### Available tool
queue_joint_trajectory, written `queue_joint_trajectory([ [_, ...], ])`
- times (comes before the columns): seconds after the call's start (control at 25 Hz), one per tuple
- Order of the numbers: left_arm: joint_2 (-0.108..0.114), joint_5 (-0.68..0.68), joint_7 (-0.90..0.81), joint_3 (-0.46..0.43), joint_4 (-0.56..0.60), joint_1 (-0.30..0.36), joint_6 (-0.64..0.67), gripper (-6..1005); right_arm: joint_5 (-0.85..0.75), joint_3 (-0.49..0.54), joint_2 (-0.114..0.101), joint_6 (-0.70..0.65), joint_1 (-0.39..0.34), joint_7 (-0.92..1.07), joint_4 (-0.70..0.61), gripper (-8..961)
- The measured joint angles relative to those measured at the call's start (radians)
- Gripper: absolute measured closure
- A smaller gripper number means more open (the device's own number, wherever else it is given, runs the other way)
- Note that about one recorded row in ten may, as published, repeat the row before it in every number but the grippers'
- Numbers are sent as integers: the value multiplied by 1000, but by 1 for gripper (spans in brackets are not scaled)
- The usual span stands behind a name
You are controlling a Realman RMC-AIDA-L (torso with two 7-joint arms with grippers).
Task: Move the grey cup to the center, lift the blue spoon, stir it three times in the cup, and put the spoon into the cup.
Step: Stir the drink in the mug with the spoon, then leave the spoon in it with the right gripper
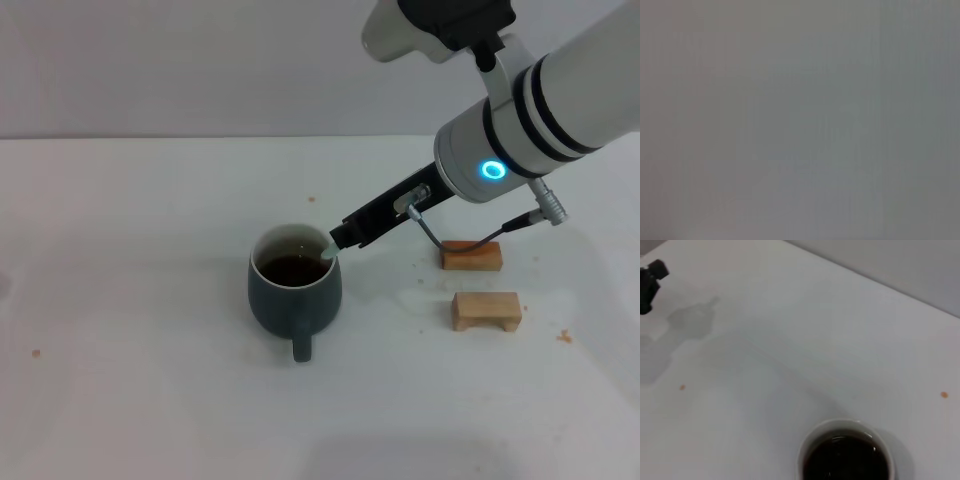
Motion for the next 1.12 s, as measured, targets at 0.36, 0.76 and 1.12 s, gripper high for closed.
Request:
queue_joint_trajectory([
  [0.36,-1,0,2,0,-7,3,0,1001,24,-8,2,-41,1,-1,8,716],
  [0.76,-1,0,3,0,-11,5,0,1001,-1,12,-2,-32,-8,-15,-18,710],
  [1.12,-2,0,5,0,-11,4,0,1001,71,3,2,-24,-23,-42,-6,704],
])
